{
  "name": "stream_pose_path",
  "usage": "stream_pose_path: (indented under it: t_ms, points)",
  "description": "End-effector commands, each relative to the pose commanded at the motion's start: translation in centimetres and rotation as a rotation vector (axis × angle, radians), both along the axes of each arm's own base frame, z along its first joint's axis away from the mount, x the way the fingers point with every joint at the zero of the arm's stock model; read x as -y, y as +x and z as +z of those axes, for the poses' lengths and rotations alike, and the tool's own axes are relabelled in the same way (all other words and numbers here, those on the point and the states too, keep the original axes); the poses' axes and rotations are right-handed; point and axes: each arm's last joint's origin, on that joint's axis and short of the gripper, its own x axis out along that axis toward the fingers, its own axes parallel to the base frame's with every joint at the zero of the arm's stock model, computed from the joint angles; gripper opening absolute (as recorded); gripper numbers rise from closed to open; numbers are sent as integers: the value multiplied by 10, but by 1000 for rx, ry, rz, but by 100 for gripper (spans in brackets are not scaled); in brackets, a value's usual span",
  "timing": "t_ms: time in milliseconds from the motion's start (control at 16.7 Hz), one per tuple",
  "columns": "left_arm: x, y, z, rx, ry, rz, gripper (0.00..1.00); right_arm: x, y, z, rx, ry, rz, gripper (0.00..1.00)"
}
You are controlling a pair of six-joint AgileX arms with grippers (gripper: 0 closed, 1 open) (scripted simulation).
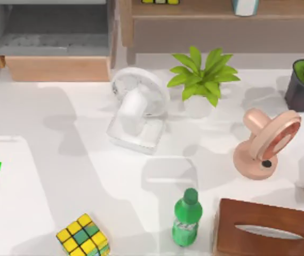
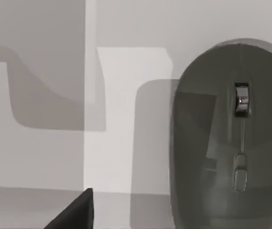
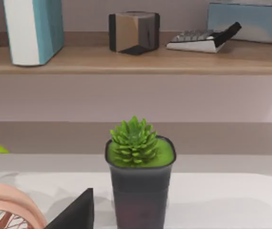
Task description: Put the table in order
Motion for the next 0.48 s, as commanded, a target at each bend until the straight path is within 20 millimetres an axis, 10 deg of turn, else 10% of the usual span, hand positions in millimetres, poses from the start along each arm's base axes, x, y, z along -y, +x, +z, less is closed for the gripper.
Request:
stream_pose_path:
  t_ms: [480]
  points:
    - [-4, 0, -17, -2, 0, 2, 100, 0, 0, 0, 0, 0, 0, 100]
